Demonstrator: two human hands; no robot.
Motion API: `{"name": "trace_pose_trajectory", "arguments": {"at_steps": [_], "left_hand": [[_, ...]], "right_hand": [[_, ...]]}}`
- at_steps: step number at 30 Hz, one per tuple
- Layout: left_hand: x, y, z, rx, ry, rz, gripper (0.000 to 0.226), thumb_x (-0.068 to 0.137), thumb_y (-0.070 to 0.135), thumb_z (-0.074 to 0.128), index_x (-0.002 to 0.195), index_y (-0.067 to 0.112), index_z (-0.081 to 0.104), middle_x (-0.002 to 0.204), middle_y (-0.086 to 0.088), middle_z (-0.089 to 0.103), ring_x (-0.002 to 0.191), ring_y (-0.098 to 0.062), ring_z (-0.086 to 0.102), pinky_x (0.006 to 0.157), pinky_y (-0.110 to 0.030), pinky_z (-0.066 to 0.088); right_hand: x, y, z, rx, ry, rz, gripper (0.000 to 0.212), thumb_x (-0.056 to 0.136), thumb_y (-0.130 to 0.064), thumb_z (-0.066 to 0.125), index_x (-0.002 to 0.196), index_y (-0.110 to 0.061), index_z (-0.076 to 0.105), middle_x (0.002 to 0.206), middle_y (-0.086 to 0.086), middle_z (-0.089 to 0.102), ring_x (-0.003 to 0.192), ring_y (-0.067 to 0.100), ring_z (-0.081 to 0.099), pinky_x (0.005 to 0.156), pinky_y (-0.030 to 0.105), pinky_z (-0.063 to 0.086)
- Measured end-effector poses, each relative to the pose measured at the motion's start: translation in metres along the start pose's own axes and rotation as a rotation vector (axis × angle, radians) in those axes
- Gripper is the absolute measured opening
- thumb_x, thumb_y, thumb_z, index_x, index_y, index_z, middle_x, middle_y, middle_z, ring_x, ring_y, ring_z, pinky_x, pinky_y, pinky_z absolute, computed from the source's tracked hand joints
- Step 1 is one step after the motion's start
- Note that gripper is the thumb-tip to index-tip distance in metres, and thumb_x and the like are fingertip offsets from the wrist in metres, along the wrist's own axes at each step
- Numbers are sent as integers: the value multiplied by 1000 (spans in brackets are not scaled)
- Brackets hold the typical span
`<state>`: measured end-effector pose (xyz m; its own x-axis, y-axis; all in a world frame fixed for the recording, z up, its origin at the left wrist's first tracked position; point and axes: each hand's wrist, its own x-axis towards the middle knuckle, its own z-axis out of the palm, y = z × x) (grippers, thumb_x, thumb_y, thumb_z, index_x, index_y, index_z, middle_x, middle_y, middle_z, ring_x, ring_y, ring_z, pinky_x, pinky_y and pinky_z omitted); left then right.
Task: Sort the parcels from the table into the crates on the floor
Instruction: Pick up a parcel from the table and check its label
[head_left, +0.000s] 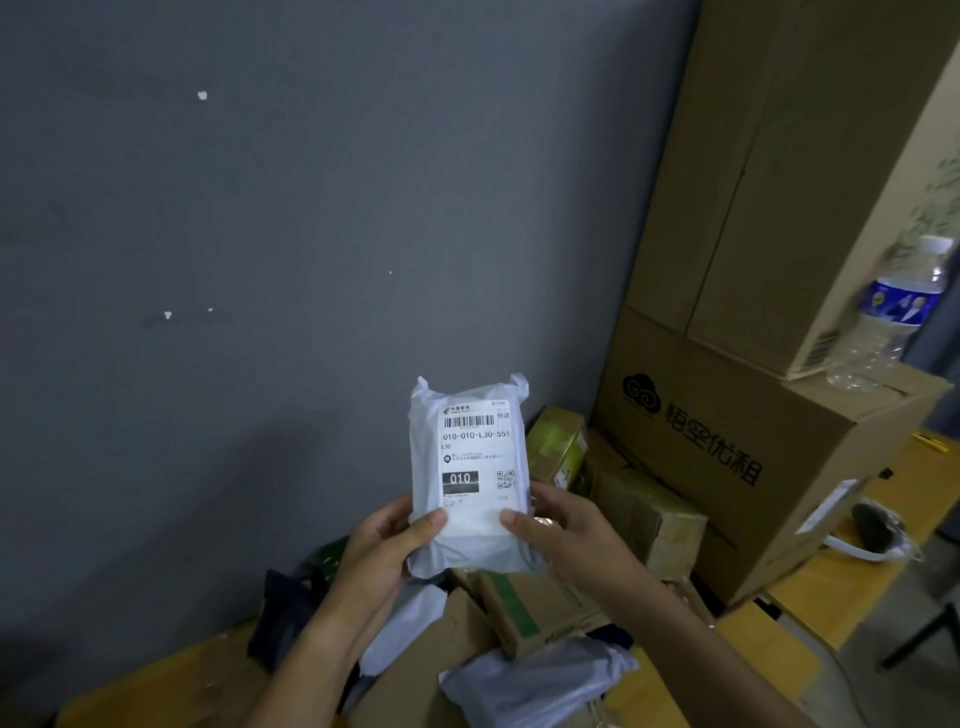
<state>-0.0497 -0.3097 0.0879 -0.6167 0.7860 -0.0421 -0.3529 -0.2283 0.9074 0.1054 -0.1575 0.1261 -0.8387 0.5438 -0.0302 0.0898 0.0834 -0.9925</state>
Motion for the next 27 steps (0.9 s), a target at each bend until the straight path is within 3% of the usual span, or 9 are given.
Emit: {"name": "trace_pose_trajectory", "arguments": {"at_steps": [7,10,15,19,23,27], "left_hand": [[-1,-18,23,-10,-75,-31,44,88,11,71,130,2,62,128,-19,67,120,-37,63,104,-51,50],[-6,-24,42,-13,-87,-44,45,87,6,64,131,0,60,127,-19,67,119,-36,64,102,-46,52],[-17,-42,81,40,-132,-47,45,86,10,73,129,3,63,128,-19,67,120,-38,63,109,-55,43],[-38,-61,130,70,-162,-50,44,83,16,79,124,4,67,125,-20,68,119,-39,64,108,-54,44],[-70,-84,192,108,-183,-70,38,80,12,72,117,4,69,116,-16,73,111,-36,68,93,-45,57],[-105,-121,252,146,-251,-110,48,80,15,74,126,8,64,118,-12,73,111,-33,69,96,-49,54]], "right_hand": [[-24,3,-21,38,48,49,31,93,-28,71,124,-27,71,118,-6,75,107,15,72,92,36,60],[-43,0,-37,48,63,54,27,95,-21,69,122,-24,71,116,-5,76,104,14,73,86,31,61],[-90,-4,-71,80,119,47,24,97,-17,66,121,-22,71,107,-10,78,97,10,74,78,24,60],[-136,5,-105,97,191,69,24,97,-24,67,120,-28,71,111,-11,77,101,11,74,86,32,61],[-192,20,-143,128,293,80,23,98,-23,65,121,-27,71,111,-10,77,95,10,75,70,22,58],[-260,40,-183,143,420,118,24,98,-20,65,121,-24,71,112,-3,77,86,9,75,63,19,55]]}}
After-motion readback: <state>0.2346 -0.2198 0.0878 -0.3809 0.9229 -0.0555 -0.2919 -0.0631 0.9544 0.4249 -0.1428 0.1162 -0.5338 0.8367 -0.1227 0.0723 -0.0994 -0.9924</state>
